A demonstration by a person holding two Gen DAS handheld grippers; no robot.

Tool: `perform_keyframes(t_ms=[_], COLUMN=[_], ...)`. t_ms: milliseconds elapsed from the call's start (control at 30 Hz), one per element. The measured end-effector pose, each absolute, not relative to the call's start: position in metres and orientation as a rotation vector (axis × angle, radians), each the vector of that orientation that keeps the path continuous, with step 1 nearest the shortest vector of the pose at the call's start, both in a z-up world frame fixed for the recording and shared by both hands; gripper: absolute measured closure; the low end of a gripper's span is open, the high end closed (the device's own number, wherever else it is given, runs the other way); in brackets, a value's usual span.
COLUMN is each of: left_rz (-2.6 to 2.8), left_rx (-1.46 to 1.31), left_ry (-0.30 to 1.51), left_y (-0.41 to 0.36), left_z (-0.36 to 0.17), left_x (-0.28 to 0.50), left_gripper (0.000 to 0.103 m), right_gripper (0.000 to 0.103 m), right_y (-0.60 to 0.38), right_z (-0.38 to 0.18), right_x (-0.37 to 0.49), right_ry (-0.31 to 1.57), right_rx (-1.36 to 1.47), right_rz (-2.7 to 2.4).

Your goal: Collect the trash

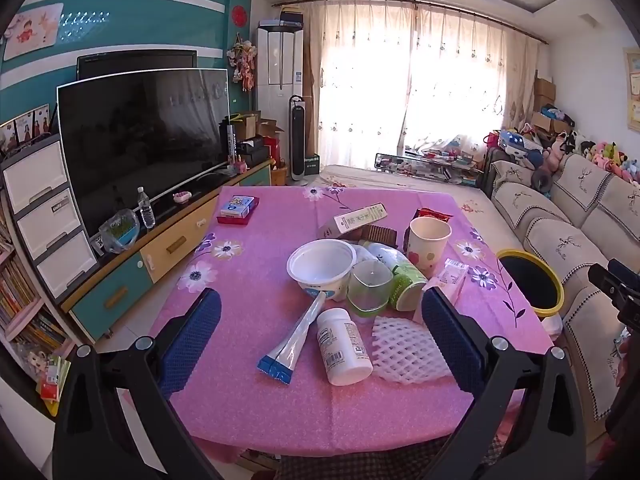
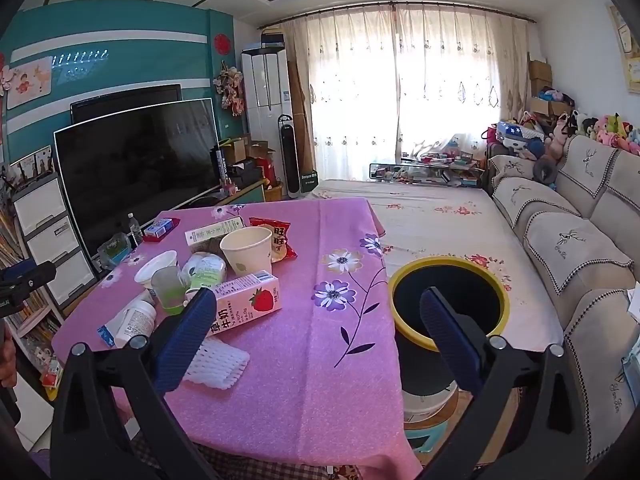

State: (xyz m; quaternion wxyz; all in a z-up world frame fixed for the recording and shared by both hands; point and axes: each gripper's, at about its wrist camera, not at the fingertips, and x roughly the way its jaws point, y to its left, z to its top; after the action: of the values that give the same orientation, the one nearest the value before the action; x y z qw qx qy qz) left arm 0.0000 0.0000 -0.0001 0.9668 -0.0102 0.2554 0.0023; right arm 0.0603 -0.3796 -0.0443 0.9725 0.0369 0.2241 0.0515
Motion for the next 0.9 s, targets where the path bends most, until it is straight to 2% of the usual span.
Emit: perform_keyframes(t_ms=[700,900], left_rz=[0.0,0.0], left_rx=[-0.015,-0.008], left_ry=[0.53,0.536], left_y=[-0.005,-0.006], left_z=[-0.017,-0.006], left_x=[0.007,0.004], left_gripper=[0.004,0.004], right_gripper=[0.006,0.006], right_y=[-0.383,-0.383], right_z=[-0.053,-0.052], right_x=[0.063,0.064], right_ry=[0.462,0.463], right_rx=[0.082,0.082], right_rz=[0.098,0.097])
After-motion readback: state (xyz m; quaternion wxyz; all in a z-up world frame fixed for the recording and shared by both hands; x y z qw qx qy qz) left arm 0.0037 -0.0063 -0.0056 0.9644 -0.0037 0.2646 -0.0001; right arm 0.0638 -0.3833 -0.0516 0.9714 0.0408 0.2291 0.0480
